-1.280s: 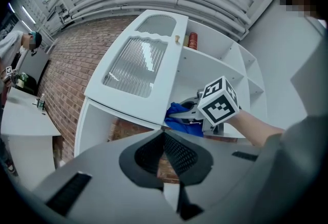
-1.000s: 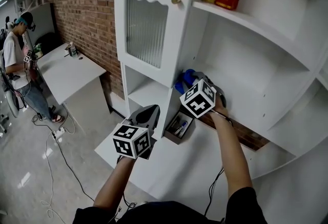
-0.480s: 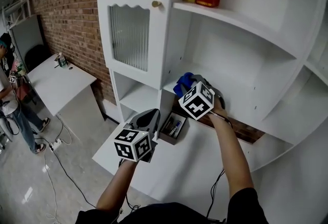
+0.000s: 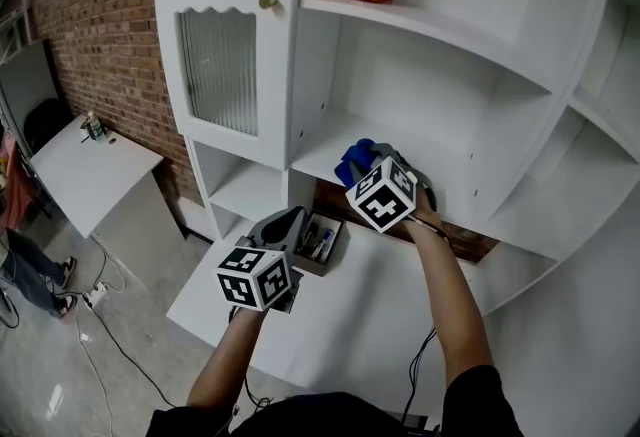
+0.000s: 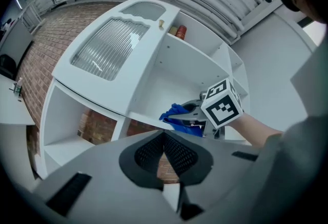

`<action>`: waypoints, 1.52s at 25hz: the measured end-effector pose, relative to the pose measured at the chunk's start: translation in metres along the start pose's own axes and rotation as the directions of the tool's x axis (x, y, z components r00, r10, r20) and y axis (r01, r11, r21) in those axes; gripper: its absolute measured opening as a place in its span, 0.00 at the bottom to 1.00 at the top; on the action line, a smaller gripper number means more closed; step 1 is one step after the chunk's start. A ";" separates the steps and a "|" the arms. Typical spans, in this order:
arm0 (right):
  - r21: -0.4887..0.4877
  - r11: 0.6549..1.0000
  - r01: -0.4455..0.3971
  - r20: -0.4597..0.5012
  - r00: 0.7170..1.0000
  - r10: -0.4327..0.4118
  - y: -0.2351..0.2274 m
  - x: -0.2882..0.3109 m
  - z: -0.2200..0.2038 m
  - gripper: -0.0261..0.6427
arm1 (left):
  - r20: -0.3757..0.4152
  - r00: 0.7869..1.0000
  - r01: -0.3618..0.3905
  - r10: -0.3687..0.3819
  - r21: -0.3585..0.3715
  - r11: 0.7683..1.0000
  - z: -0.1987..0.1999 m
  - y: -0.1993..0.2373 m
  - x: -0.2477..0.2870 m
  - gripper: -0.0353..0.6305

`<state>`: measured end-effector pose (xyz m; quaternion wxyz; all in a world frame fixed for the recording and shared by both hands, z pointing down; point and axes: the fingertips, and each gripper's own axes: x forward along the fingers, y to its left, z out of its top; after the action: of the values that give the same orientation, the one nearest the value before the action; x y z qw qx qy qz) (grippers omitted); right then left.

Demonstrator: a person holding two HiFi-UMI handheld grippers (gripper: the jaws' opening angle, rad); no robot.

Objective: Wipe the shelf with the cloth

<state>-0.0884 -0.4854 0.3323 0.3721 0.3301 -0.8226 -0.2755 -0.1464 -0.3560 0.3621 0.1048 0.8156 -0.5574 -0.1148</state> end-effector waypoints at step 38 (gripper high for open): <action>0.085 0.979 0.183 -0.195 0.967 -0.164 -0.038 -0.086 -0.113 0.16 | -0.048 0.968 0.246 -0.246 -0.011 0.969 -0.028 -0.114 0.046 0.08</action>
<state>0.0579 -0.4680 0.3333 0.4049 0.4440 -0.7648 -0.2323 -0.0204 -0.3572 0.3515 0.1053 0.8807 -0.4490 -0.1081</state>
